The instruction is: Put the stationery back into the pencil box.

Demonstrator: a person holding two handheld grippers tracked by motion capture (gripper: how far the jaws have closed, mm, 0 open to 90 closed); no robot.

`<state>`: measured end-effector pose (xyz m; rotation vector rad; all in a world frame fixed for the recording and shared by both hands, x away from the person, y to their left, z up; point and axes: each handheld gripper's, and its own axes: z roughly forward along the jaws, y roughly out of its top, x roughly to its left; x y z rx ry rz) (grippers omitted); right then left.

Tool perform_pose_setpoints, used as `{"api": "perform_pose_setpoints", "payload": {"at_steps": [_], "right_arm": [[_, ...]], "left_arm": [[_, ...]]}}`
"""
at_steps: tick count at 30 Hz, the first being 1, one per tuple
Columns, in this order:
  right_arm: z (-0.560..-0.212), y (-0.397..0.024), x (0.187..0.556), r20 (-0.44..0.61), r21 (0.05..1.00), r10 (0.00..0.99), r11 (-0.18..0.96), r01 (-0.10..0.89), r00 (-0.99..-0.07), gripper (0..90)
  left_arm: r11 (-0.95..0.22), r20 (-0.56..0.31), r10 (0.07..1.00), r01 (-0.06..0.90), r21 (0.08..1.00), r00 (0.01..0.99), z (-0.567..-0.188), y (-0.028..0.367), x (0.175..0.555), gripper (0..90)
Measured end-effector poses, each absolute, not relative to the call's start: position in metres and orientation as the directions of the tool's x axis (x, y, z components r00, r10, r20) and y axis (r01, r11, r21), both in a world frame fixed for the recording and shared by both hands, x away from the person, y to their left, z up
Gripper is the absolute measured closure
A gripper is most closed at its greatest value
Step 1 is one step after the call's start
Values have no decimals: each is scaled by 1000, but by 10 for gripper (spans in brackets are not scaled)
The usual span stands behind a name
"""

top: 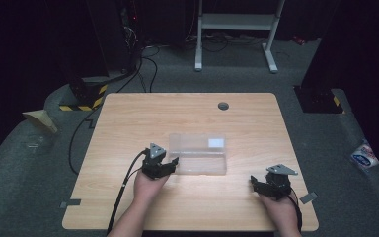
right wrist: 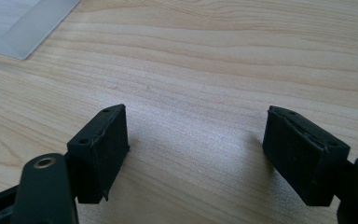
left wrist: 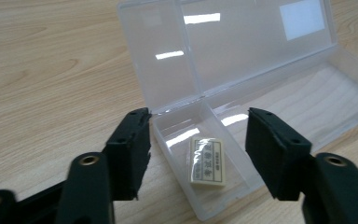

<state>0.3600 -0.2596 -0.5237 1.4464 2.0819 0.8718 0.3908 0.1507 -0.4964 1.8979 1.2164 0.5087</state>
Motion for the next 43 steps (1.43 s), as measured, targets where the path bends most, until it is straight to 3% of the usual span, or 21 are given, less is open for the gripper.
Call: {"api": "perform_pose_setpoints", "payload": {"at_steps": [7, 17, 23, 27, 43], "right_arm": [[-524, -260, 360, -12, 719, 939, 247, 650, -344, 220], [-524, -260, 360, -11, 719, 940, 244, 651, -340, 223], [-524, -260, 360, -10, 718, 942, 241, 653, -336, 226], [-524, -260, 360, -9, 719, 942, 240, 652, -336, 231], [-524, -261, 360, -14, 720, 941, 245, 650, -339, 232]], "left_arm": [[-211, -99, 880, 571, 793, 464, -498, 174, 387, 202], [-227, -72, 900, 602, 766, 430, -510, 228, 370, 91], [-295, 13, 915, 648, 702, 403, -525, 264, 354, 81], [-289, 3, 913, 640, 712, 408, -528, 276, 343, 90], [-259, 7, 927, 625, 737, 376, -530, 274, 336, 153]]}}
